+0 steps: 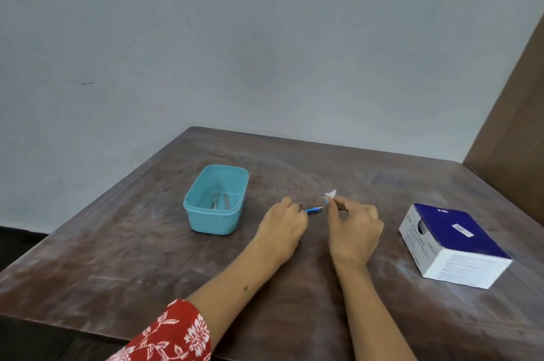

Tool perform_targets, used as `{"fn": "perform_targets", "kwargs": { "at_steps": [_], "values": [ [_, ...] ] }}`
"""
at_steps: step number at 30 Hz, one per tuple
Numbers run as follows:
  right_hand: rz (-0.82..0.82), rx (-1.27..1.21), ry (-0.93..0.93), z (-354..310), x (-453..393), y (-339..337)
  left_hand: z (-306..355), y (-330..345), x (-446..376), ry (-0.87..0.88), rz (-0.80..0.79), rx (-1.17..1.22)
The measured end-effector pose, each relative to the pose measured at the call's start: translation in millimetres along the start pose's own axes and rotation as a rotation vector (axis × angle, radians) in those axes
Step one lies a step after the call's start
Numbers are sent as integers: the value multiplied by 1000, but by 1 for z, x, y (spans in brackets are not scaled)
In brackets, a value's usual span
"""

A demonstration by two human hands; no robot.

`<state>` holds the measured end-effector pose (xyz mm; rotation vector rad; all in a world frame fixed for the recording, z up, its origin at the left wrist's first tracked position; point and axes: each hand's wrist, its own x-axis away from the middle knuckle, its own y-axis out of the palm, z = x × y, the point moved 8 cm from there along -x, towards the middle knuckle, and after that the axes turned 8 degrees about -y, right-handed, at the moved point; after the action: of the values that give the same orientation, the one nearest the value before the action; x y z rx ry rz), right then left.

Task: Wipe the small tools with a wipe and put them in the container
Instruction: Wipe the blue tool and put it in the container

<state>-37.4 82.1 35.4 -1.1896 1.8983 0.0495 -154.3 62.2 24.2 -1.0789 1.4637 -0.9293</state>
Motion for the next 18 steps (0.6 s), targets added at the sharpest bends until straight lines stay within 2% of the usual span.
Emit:
{"fn": "perform_targets", "kwargs": {
  "at_steps": [4,7,12,18],
  "values": [
    [-8,9,0,2,-2,5,-1,1,-4,-8,25,21],
    [4,-30,24,5,-2,5,5,-8,-4,49,165,1],
    [33,-57,75,8,-3,4,4,-3,-6,21,193,71],
    [96,-120,113,8,-2,-2,12,1,-5,14,209,28]
  ]
}}
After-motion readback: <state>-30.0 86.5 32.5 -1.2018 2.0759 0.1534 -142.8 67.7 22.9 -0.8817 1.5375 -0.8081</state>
